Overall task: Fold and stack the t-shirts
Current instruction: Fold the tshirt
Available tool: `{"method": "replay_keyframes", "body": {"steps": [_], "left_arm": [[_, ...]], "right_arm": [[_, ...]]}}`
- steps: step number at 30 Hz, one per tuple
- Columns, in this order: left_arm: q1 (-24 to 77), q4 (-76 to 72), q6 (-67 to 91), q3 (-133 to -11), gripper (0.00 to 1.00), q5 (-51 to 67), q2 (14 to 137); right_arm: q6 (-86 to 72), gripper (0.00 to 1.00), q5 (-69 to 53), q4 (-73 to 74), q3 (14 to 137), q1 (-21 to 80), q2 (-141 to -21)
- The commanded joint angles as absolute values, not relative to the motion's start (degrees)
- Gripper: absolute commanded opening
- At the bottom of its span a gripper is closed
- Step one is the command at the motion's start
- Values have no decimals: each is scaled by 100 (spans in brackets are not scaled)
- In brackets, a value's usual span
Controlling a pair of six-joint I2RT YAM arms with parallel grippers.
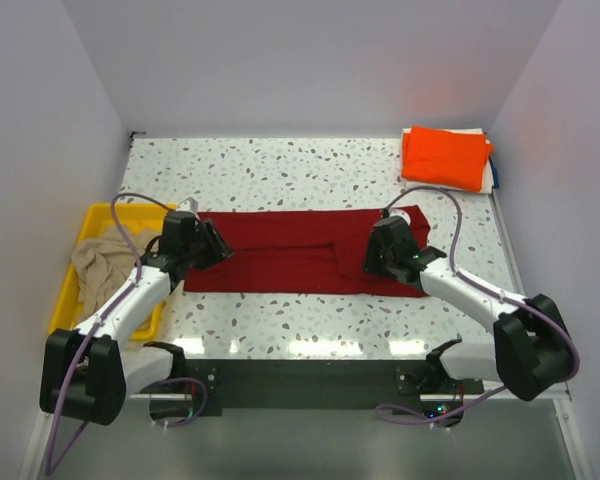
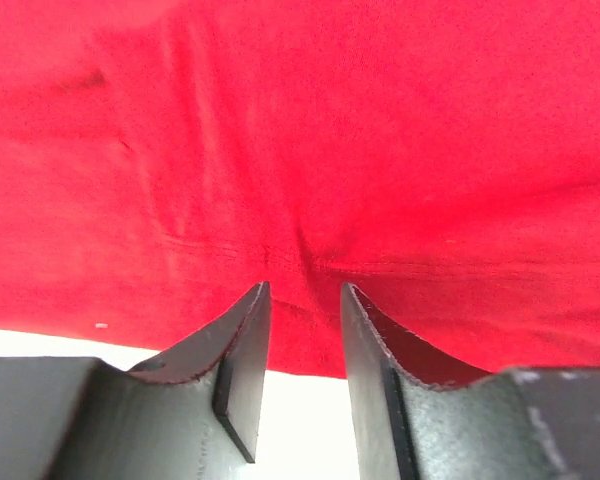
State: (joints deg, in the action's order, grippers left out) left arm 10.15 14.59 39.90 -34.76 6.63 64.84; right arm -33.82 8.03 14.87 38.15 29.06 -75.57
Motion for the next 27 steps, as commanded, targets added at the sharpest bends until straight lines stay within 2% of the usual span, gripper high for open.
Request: {"method": "replay_keyframes", "body": {"steps": [1,10,19,27], "left_arm": [[1151,1081,4113,-3437,48,616,6530],[1696,967,4429,-3384,45,18,6881],[2162,791,4772,-3374,42,-676,7408],[2338,1089,4711,-3840,42,-1080,7523]], "right_arm": [[-3340,39,1424,2003,4271,2699,-7067],[-3296,39,1301,1688,3815,1495,-7530],[-3358,37,1125,1731,3805,1415,-7919],[-3410,43,1020,2180,4060,1415,-6971]]}}
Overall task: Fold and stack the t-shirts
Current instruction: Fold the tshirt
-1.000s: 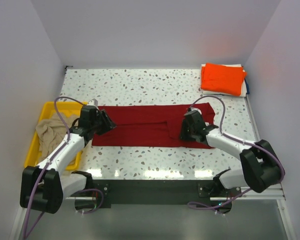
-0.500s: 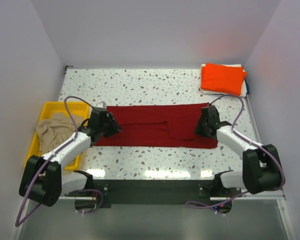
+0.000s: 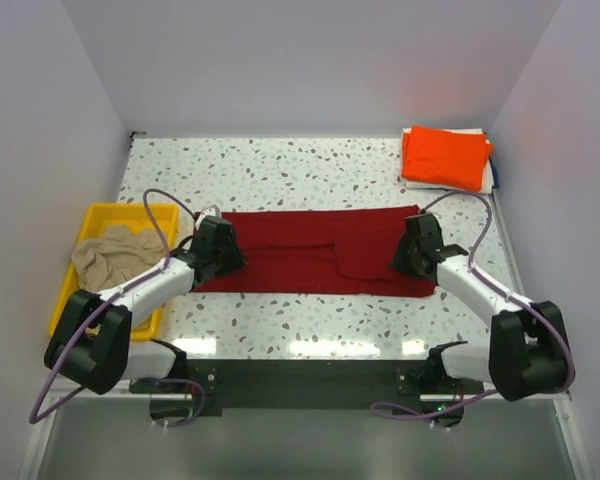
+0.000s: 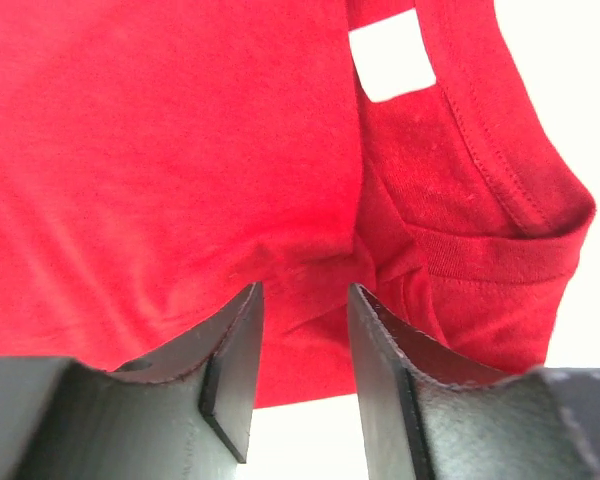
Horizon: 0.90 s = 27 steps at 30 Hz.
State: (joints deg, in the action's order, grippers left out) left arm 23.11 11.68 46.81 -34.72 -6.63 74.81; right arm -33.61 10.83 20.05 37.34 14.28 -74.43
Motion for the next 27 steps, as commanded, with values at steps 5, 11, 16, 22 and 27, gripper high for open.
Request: {"method": "replay_keyframes", "body": {"steps": [5,11,16,22,27], "left_arm": [[2338,1195,4579,-4157,42,-1485,7865],[2364,1309,4395,-4833,40,-1520,8648],[2487,1459,4421,-4966,38,-1669,9070],[2803,1424,4596,-4449,38,-1977,9123],[3058,1529,4737,-4158,37,-2135,9071]], "right_arm": [[-3427,46,1091,2233,4455,1512,-7171],[-3603,47,1020,1881,4851,1521,-8084],[-3683,47,879,1741,5194,1521,-8744],[-3674,47,879,1495,5308,1520,-9403],[-3586,47,809,1389,5449,1520,-9913]]}}
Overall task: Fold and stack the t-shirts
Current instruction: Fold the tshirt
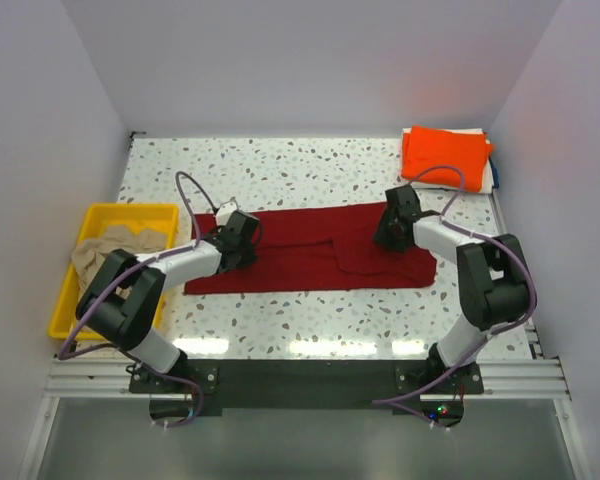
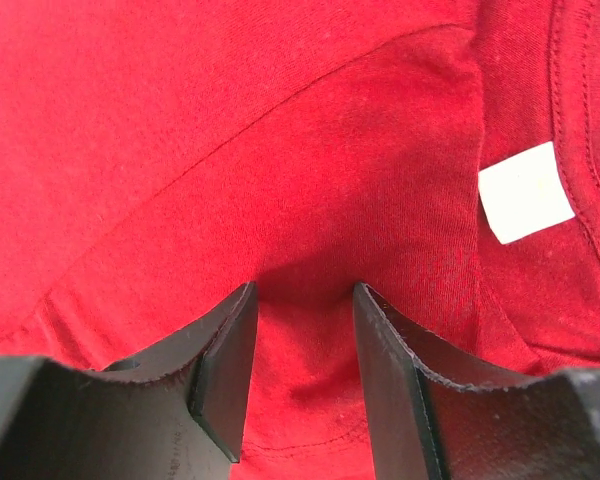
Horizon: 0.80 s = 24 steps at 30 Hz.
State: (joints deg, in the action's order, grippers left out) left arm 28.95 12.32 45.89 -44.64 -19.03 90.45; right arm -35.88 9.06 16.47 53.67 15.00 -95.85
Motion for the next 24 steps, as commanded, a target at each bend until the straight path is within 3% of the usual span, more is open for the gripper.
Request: {"method": "replay_keyframes", "body": {"steps": [1,9,16,24], "left_arm": [[3198,1564,4798,-4079,37,-2162,8966],[3972,1898,5492,-3578,37,-1978,8096],[5358,2223,6591,-3498,37,-1960,7682],[6679,2119,7347,-4182,38,-2056,8199]], "right_arm": [[-3560,47,800,1363,5501,1512,-10045],[-3209,47,764,1607,6335,1608,-10862],[-2498,48,853,2283,8108,2109,-11916],[-1785,48,782,3137,10018,2847,-13174]]}}
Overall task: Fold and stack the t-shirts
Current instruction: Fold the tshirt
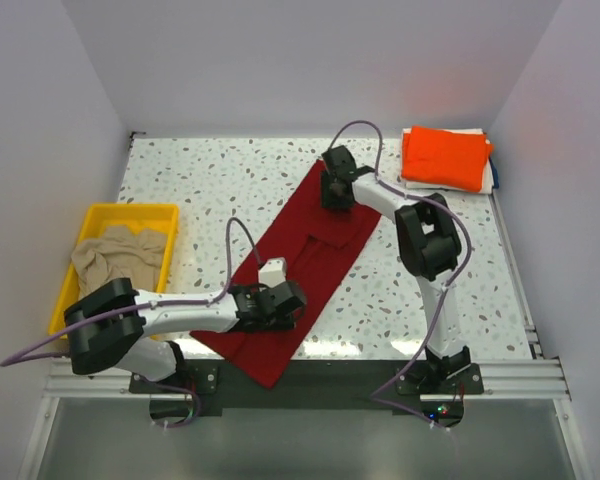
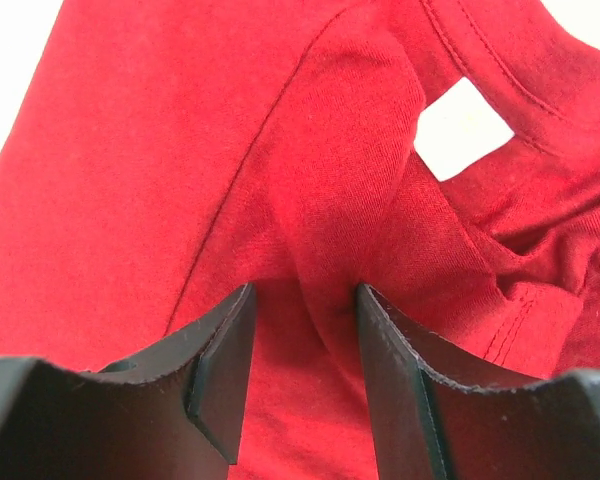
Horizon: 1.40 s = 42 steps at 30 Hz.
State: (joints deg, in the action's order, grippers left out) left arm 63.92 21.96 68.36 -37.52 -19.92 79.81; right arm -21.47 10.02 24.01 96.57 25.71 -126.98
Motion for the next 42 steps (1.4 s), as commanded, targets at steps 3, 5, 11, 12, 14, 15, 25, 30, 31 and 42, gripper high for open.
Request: {"method": "replay_keyframes", "body": {"steps": [3,5,11,12,14,15,25,30,31,42], "left_arm": [[6794,1802,7295,-4394,38,-2004,8655],[6794,1610,7251,-4517,38,-1995,8823],[6487,1232,6909,-5080,40,-1698,9386],[6295,1109,6795,-5115,40,-1583,9474],[6083,793,6715,-5141,40,-1250,9562],[5986,669,6602,-5194,39,-1170,9650],[5370,378,6100,-6143,39,-633,10380],[5361,299,5986,-6135,39,-642,10055],[5361,368,5968,-6143,39,-685,9985],[5370,782,5889,-5266,39,-949,8588]], "right_arm": [[-1670,49,633,3418,10616,2900,-13604],[-1556,49,642,3576,11090,2892,-13930],[-1169,56,616,4069,12663,2900,-14869],[-1091,57,580,4139,13065,2900,-14984],[-1029,61,580,4166,13410,2883,-15300],[-1011,61,563,4157,13699,2848,-15406],[-1037,80,-156,3270,13826,2505,-15136],[-1116,86,-387,2874,13456,2505,-14407],[-1134,87,-387,2865,13421,2505,-14162],[-1783,86,-18,2726,11430,2505,-12543]]}}
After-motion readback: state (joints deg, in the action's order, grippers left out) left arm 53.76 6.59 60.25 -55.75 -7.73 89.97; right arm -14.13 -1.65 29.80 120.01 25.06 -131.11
